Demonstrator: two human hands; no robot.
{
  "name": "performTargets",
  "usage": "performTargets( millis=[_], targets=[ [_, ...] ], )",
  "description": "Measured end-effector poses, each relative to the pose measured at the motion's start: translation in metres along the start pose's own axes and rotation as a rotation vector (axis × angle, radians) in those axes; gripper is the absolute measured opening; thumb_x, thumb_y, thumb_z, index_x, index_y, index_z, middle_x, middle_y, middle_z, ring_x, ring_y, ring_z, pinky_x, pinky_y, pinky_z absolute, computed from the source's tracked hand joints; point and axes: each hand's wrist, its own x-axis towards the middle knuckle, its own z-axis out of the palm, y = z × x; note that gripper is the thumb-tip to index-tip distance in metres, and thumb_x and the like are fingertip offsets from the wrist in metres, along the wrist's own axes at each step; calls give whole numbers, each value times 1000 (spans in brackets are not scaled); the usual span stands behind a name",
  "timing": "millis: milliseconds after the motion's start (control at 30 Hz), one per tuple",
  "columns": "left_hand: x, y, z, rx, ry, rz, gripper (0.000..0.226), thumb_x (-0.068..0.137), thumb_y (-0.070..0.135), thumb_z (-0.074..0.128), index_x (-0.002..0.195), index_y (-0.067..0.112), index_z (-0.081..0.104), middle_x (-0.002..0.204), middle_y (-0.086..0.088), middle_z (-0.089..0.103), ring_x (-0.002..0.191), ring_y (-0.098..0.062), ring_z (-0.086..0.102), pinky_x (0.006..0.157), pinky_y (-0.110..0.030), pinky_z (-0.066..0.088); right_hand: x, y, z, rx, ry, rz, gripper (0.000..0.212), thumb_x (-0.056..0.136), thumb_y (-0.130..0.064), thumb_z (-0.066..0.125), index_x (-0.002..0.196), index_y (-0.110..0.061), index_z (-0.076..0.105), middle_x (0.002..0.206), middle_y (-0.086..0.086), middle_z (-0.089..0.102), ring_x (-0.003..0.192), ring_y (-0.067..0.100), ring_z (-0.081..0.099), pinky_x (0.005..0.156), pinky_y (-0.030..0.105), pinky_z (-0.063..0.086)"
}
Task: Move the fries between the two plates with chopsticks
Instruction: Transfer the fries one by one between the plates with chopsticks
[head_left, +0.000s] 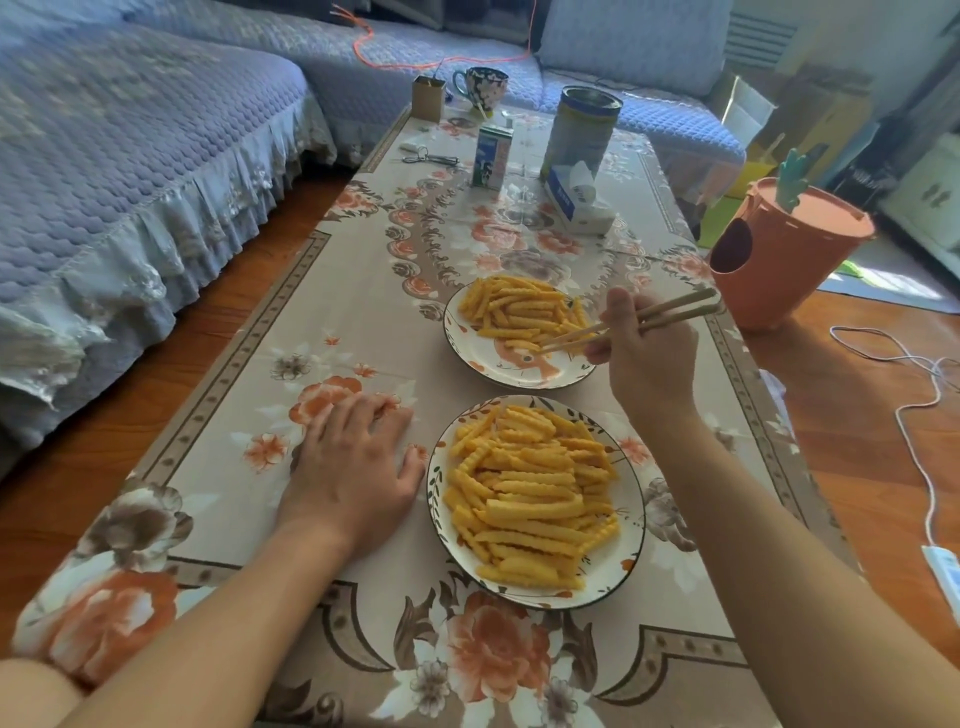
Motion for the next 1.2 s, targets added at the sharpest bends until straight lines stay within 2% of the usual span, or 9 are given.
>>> performTargets(
  millis=[133, 267, 367, 500, 667, 800, 867, 1033, 1200],
  targets=[
    [0, 0, -2, 1, -11, -7, 53, 92, 53, 34, 136, 30, 54, 143, -1, 50, 138, -24, 37, 119, -48, 27, -21, -26, -36, 75, -20, 61, 34, 105, -33, 54, 80, -13, 66, 61, 13, 69, 51, 21, 69, 53, 30, 59],
    [0, 2, -4, -4, -23, -15, 50, 96, 52, 38, 138, 29, 53, 144, -3, 49, 138, -26, 36, 119, -49, 26, -41, -47, -90, 118, -63, 82, 36, 106, -28, 54, 80, -6, 65, 54, 7, 65, 46, 24, 66, 47, 31, 58],
    [-1, 5, -5, -3, -19, -20, 46, 98, 47, 46, 139, 27, 53, 145, -5, 49, 139, -28, 36, 119, -50, 25, -58, -50, -121, 70, -141, 87, 38, 106, -23, 52, 80, 2, 62, 52, 14, 62, 42, 22, 64, 42, 26, 53],
    [-2, 6, -4, -5, -21, -26, 47, 99, 47, 45, 140, 27, 53, 146, -7, 49, 140, -29, 36, 119, -50, 25, -75, -32, -136, -47, -254, 97, 38, 106, -26, 53, 78, -1, 64, 57, 19, 65, 48, 29, 66, 49, 35, 56],
    [-2, 7, -4, 0, -10, -27, 47, 100, 46, 48, 142, 26, 54, 148, -6, 49, 140, -28, 36, 119, -49, 25, -81, -13, -134, -99, -349, 82, 34, 103, -36, 56, 76, -19, 68, 60, 12, 70, 54, 32, 70, 60, 51, 59],
    [0, 5, -1, 6, 2, -19, 46, 100, 46, 49, 141, 26, 54, 147, -5, 50, 139, -27, 36, 118, -49, 26, -67, -19, -141, 44, -301, 95, 34, 104, -21, 56, 82, 4, 65, 56, 20, 64, 47, 33, 65, 46, 39, 56],
    [0, 4, 0, 10, 4, -12, 47, 99, 47, 47, 140, 26, 55, 145, -5, 50, 138, -27, 37, 118, -50, 28, -56, -20, -144, 70, -243, 87, 36, 105, -20, 55, 84, 7, 65, 56, 19, 63, 45, 31, 65, 44, 34, 57],
    [0, 4, -1, 9, -1, 0, 56, 93, 53, 36, 137, 26, 57, 140, -3, 53, 134, -26, 41, 115, -50, 33, -18, -7, -111, 152, -140, 122, 32, 106, -21, 55, 82, -3, 66, 52, 6, 64, 48, 26, 67, 49, 35, 60],
    [0, 1, 0, 17, -2, 0, 52, 94, 52, 38, 137, 27, 55, 141, -1, 51, 136, -24, 40, 115, -49, 33, 3, 0, -45, 155, -182, 117, 28, 105, -25, 56, 84, -12, 69, 64, 9, 70, 60, 28, 73, 63, 40, 64]
  ],
)
